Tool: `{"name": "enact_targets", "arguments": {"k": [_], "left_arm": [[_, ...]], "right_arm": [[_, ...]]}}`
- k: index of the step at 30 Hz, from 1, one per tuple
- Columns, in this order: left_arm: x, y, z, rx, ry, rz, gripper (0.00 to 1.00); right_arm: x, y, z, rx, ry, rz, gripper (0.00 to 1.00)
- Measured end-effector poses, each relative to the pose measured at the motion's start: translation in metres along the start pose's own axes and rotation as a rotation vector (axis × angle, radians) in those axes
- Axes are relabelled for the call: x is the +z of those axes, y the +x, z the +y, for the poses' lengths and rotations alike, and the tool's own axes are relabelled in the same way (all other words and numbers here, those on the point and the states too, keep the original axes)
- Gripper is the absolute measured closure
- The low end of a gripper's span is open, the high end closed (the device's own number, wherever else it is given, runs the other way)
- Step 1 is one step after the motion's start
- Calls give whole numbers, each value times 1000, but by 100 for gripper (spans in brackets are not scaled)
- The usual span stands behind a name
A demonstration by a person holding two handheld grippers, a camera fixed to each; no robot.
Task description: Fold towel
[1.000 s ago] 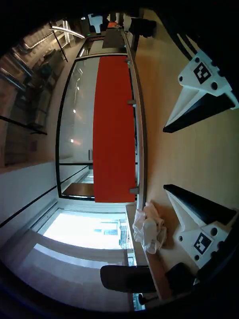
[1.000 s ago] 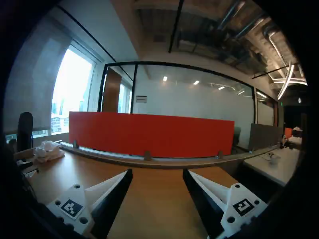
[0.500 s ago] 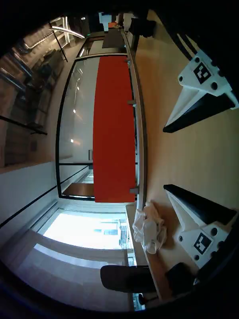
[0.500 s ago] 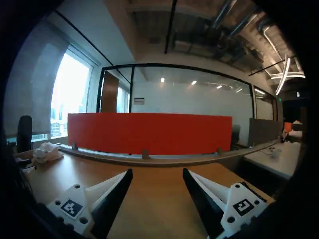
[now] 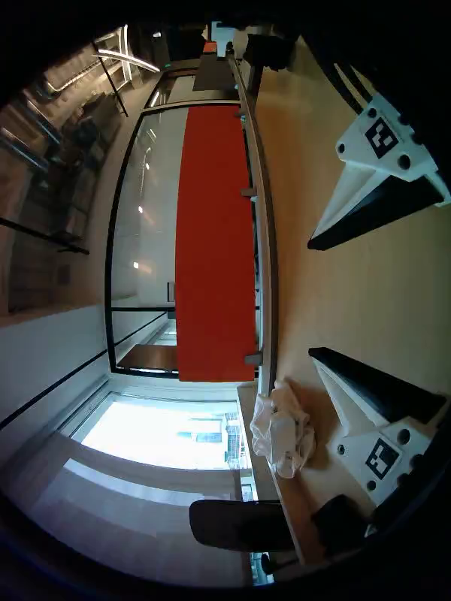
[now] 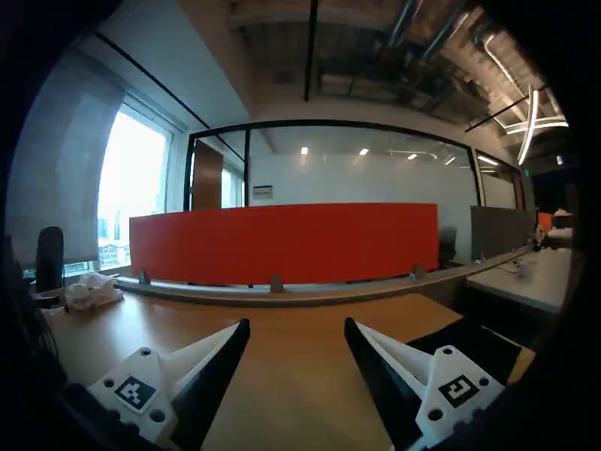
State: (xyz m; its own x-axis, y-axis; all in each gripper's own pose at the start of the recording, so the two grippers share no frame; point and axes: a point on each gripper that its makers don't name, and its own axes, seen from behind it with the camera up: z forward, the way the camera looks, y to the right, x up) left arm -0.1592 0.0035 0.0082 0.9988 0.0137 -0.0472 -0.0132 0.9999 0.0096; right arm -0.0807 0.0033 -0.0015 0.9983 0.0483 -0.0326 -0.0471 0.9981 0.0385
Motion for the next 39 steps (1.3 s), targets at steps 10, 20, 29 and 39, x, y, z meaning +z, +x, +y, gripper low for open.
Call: {"name": "enact_targets", "arguments": {"k": [10, 20, 29, 39], "left_arm": [[-1, 0, 1, 0, 0, 0, 4], [0, 0, 0, 0, 0, 0, 4], [0, 0, 1, 0, 0, 0, 4], [0, 0, 1, 0, 0, 0, 4]], "right_arm": [[5, -22, 5, -2, -9, 8, 3], [8, -43, 11, -2, -15, 4, 3], [9, -56, 14, -20, -15, -5, 3], [8, -66, 11, -28, -10, -17, 3]]}}
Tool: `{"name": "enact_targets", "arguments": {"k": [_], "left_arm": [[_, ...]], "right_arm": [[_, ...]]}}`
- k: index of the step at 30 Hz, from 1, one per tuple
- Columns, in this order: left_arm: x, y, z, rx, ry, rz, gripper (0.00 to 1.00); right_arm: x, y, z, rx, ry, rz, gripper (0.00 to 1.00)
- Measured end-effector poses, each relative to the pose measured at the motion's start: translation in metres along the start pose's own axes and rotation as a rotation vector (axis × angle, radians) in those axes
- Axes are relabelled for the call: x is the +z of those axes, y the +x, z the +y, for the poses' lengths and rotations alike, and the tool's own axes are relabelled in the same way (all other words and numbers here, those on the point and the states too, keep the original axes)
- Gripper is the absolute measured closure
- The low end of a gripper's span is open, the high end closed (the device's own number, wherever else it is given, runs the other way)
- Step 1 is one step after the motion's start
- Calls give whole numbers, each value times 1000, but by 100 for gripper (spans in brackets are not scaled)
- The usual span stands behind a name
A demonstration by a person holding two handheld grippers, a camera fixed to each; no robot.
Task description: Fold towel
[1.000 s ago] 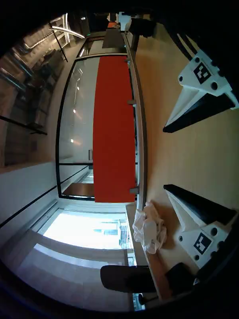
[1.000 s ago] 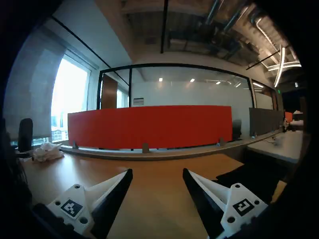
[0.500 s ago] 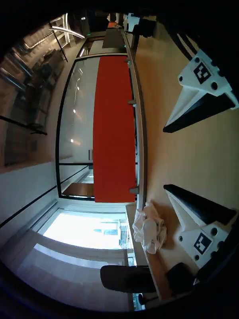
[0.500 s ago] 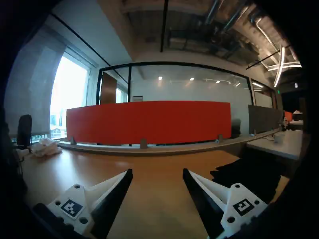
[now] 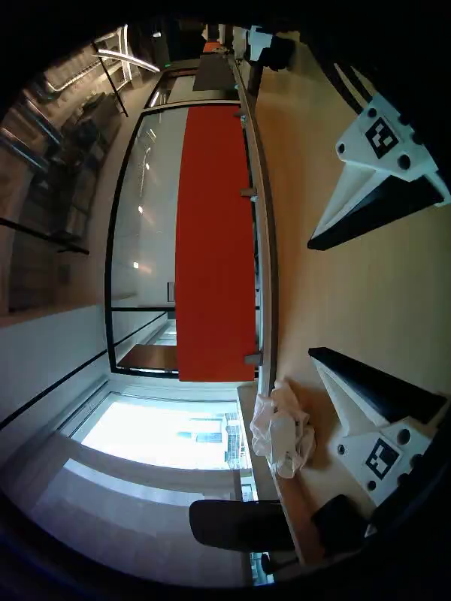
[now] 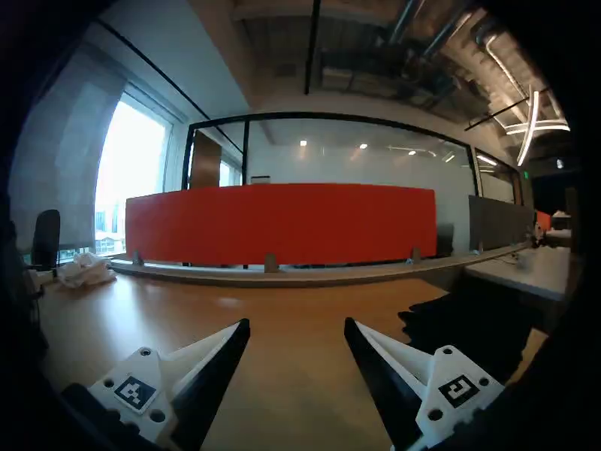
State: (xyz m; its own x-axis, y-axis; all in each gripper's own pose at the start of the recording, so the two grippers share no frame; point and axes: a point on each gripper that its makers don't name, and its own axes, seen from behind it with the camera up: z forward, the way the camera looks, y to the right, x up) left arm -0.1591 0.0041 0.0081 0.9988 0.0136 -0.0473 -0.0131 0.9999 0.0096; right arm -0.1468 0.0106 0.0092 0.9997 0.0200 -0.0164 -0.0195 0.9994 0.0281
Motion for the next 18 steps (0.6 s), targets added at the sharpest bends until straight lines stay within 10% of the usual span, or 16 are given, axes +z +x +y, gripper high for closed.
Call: {"name": "enact_targets", "arguments": {"k": [18], "left_arm": [[0, 0, 0, 0, 0, 0, 4]], "right_arm": [[-5, 2, -9, -12, 16, 6, 3]]}}
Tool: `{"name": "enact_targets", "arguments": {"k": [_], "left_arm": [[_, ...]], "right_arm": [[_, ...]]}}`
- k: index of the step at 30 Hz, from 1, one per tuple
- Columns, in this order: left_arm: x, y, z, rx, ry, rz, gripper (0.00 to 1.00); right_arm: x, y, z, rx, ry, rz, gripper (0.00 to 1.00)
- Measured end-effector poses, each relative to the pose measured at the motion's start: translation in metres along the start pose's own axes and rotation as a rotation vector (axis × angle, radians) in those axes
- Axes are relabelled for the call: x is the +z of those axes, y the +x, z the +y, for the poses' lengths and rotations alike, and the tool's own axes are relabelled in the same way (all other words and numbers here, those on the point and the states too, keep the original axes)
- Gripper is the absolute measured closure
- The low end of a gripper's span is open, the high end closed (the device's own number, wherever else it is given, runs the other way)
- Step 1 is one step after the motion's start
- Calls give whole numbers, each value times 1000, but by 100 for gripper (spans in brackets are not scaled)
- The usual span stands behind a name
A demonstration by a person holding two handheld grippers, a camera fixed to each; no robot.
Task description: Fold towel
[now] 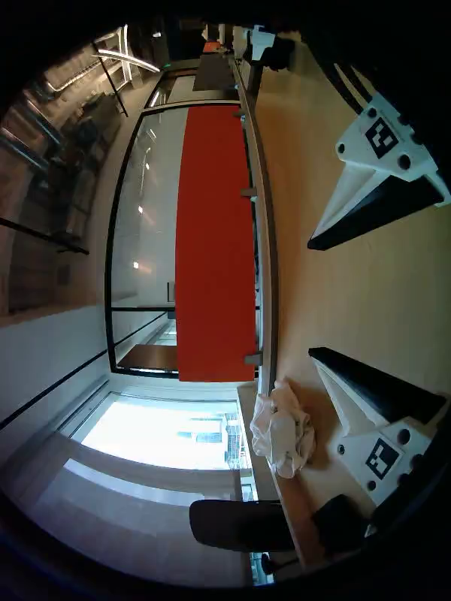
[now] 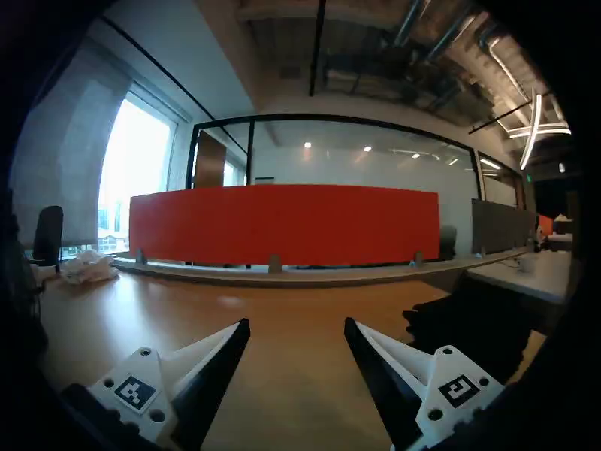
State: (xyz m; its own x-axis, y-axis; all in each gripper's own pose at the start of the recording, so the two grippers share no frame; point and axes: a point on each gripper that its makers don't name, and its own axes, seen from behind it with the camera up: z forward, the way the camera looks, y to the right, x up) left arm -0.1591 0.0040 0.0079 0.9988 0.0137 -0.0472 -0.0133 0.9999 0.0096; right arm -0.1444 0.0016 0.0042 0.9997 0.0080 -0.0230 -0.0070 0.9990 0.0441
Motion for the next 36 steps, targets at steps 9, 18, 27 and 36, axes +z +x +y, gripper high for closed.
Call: {"name": "enact_targets", "arguments": {"k": [9, 18, 27, 36], "left_arm": [[0, 0, 0, 0, 0, 0, 4], [0, 0, 0, 0, 0, 0, 4], [0, 0, -1, 0, 0, 0, 4], [0, 2, -1, 0, 0, -1, 4]], "right_arm": [[0, 0, -1, 0, 5, 0, 3], [1, -1, -1, 0, 5, 0, 1], [1, -1, -1, 0, 5, 0, 1], [0, 0, -1, 0, 5, 0, 1]]}}
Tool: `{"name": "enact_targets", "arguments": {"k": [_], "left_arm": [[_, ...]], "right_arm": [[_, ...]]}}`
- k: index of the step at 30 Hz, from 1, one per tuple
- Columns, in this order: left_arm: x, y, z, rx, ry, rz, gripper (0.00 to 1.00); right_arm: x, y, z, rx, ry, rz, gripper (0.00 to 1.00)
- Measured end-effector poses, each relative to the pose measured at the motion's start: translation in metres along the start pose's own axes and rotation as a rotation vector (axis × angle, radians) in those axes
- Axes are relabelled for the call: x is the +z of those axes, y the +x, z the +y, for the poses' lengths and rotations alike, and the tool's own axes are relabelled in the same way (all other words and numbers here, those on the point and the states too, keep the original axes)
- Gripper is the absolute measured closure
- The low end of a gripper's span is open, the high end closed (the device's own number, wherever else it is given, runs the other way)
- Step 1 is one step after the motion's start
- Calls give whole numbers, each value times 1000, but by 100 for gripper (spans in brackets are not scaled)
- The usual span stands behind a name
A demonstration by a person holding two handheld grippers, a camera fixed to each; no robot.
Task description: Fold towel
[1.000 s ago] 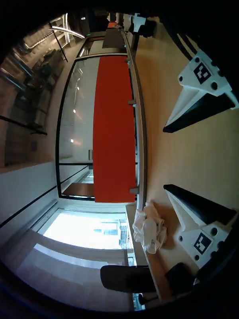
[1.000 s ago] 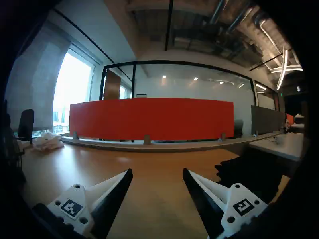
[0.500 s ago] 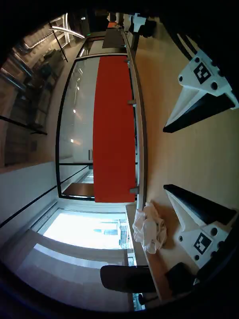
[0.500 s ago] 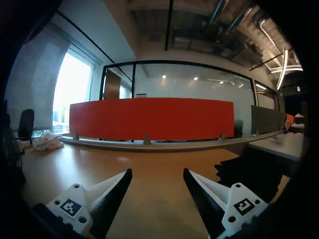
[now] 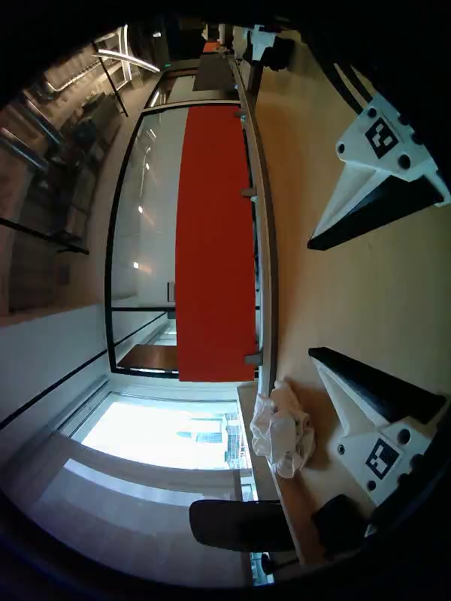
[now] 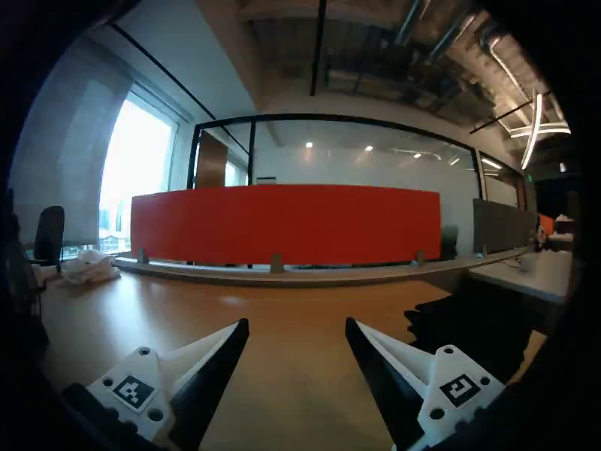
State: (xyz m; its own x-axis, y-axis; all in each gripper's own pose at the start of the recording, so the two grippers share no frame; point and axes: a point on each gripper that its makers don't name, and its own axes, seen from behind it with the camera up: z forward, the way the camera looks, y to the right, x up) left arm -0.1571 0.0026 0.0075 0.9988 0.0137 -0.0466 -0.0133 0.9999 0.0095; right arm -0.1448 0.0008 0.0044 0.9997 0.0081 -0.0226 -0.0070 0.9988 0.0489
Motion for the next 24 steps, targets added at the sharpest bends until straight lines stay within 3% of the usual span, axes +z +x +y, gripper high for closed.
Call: {"name": "enact_targets", "arguments": {"k": [24], "left_arm": [[-2, 5, -1, 0, 0, -2, 4]], "right_arm": [[1, 0, 0, 0, 0, 0, 1]]}}
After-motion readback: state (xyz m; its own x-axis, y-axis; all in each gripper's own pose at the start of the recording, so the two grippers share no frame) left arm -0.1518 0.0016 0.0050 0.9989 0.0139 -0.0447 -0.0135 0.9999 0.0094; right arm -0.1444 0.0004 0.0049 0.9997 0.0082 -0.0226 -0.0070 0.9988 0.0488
